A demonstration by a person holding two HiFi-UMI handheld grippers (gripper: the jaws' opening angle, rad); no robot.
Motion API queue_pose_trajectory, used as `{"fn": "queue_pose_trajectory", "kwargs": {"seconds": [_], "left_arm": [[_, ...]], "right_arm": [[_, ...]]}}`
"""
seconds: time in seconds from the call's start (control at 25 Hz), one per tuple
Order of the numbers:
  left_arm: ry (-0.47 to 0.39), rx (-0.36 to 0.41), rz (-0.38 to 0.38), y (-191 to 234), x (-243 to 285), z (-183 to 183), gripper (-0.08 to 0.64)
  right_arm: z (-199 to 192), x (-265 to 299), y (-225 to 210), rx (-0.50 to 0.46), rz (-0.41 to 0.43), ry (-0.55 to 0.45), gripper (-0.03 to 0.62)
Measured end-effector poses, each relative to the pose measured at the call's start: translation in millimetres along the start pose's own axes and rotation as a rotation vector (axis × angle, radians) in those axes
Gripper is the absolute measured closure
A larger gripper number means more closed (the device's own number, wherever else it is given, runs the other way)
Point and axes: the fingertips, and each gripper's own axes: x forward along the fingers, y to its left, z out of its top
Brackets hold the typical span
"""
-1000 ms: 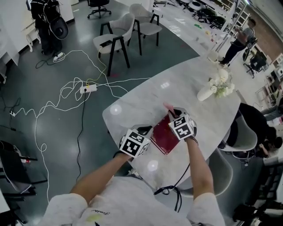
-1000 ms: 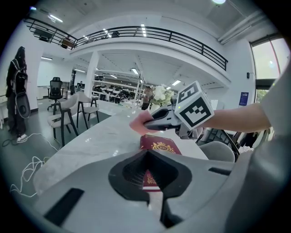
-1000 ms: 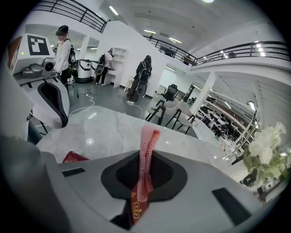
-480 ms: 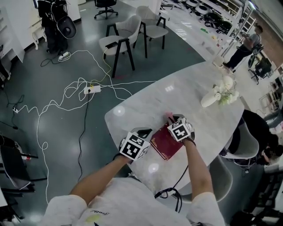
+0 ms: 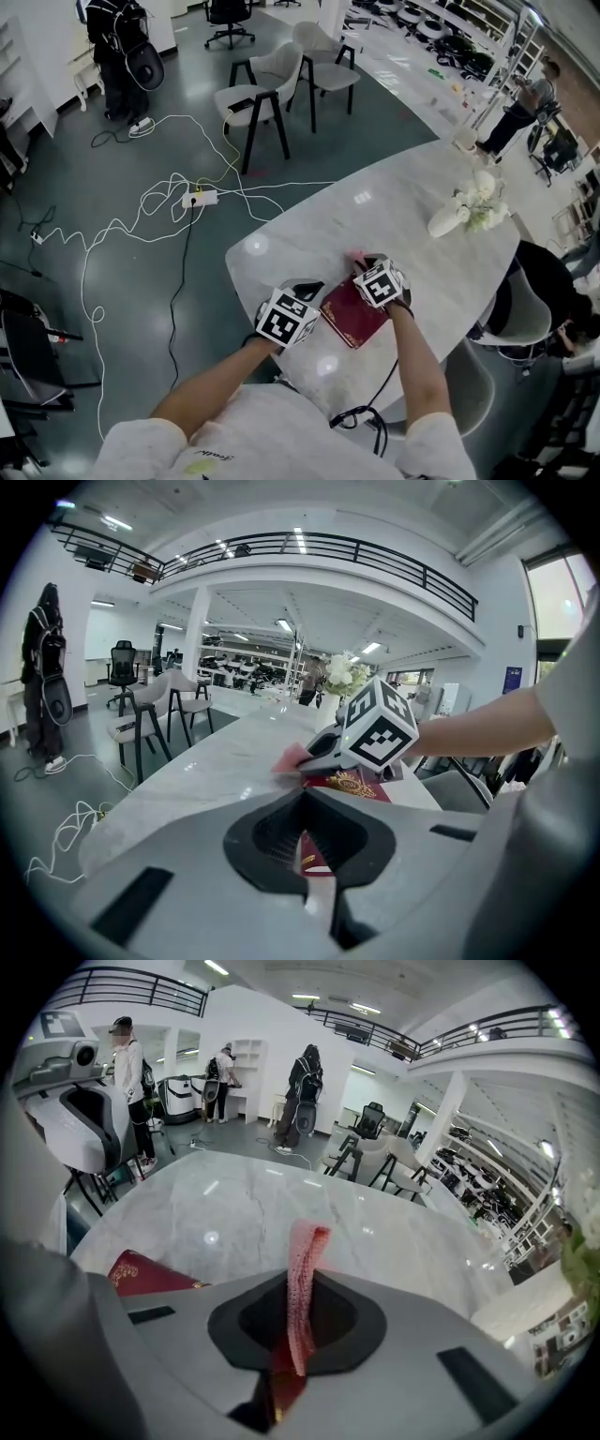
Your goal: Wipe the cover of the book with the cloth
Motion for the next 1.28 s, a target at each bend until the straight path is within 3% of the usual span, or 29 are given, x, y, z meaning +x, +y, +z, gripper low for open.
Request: {"fn": "queue_pose_trajectory", "kwargs": {"seconds": [1.28], "left_arm": [[-0.040, 0.006, -0.011, 2, -15, 9, 0.554]], "right_arm": [[15, -1, 41, -0.022, 0.041, 0.010, 0.575]]}}
